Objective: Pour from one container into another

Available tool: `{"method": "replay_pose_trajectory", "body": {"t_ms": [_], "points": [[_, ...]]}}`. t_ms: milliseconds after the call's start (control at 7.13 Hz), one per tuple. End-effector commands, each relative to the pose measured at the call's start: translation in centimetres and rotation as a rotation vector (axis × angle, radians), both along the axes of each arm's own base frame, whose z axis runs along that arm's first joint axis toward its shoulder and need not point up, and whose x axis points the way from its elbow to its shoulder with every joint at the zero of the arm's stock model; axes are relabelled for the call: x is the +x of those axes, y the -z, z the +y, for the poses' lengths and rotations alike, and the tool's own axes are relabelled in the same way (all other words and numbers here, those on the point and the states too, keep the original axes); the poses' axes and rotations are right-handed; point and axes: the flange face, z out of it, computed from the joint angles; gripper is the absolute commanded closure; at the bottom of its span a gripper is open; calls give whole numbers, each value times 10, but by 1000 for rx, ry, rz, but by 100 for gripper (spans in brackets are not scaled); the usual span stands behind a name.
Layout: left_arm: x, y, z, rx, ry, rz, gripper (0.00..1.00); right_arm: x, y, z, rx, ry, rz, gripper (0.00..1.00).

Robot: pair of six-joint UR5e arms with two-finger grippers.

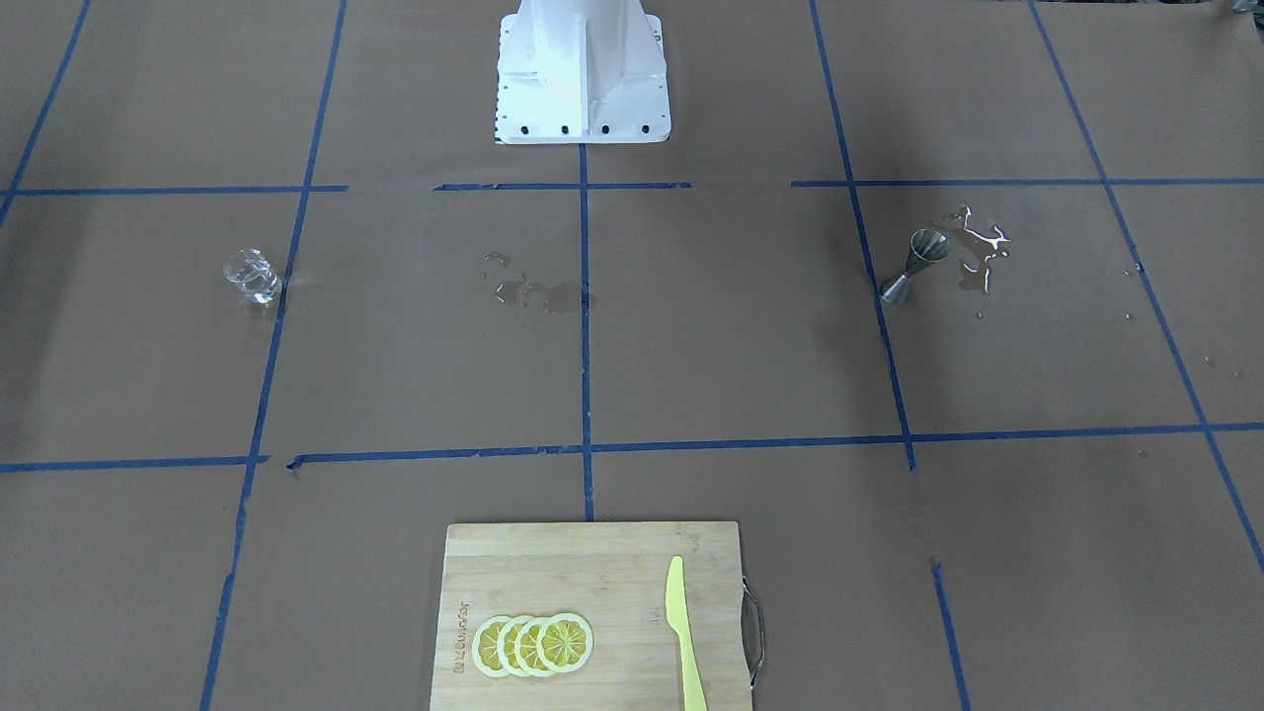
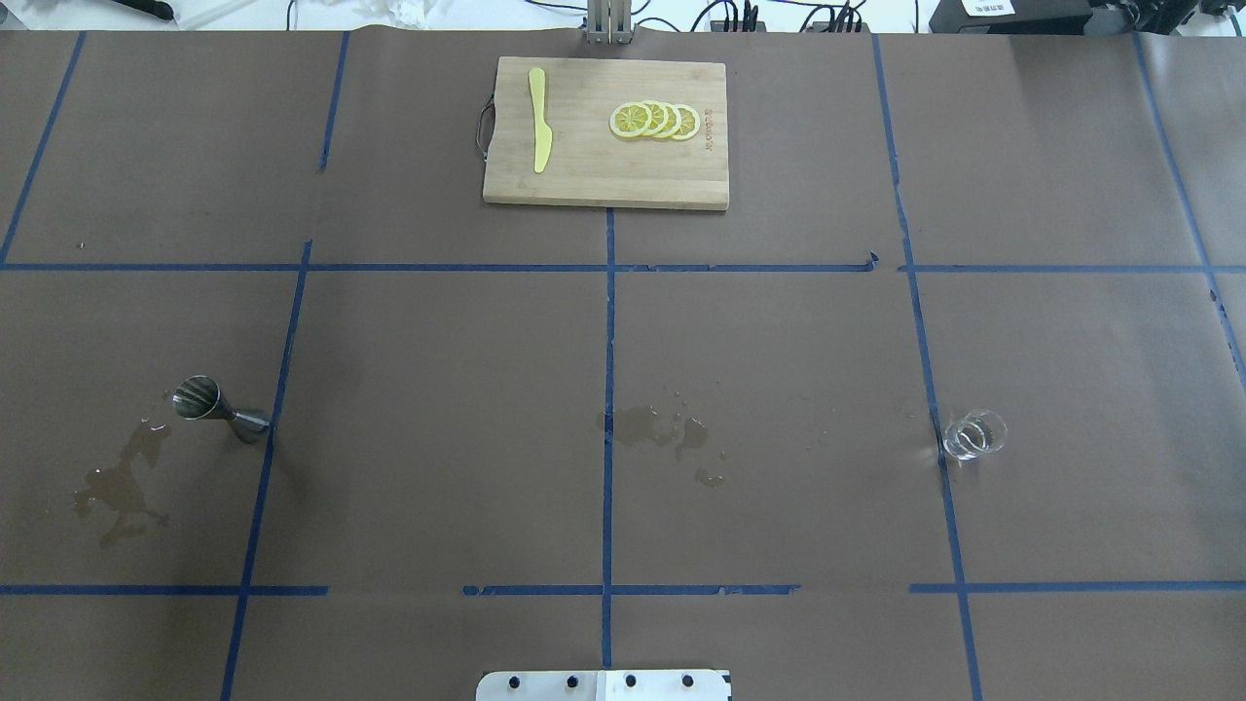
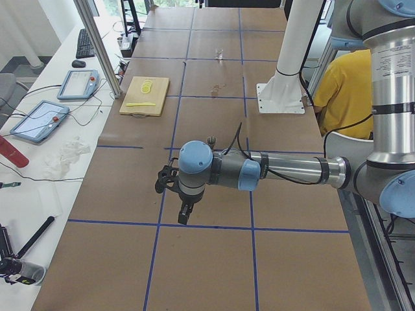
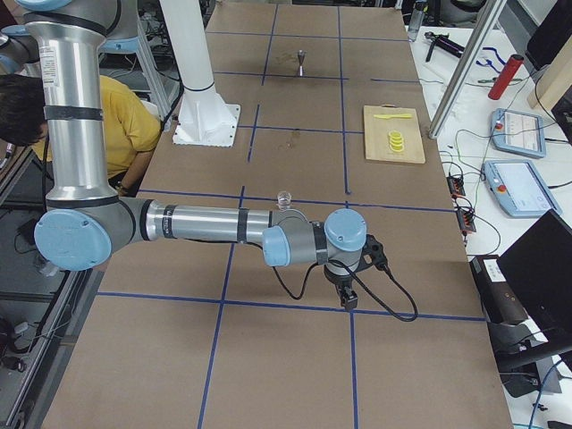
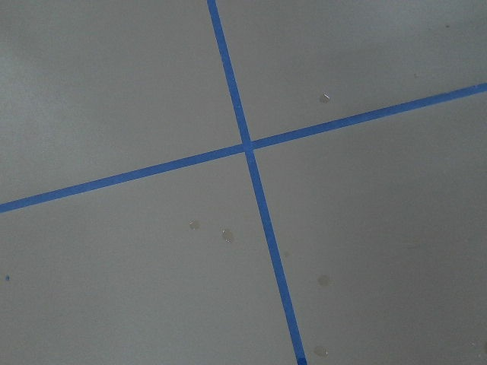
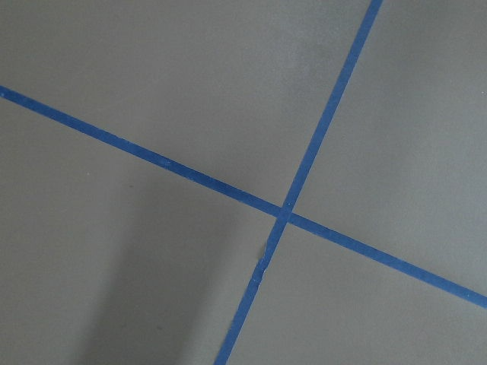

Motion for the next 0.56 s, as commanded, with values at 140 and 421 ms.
{"method": "replay_pose_trajectory", "body": {"t_ms": [140,421], "points": [[21,18,-3,33,-47,13,0,1,1,-3,6,-4,26,0],[22,28,-4,62,-51,13,0,1,1,-3,5,-5,25,0]]}}
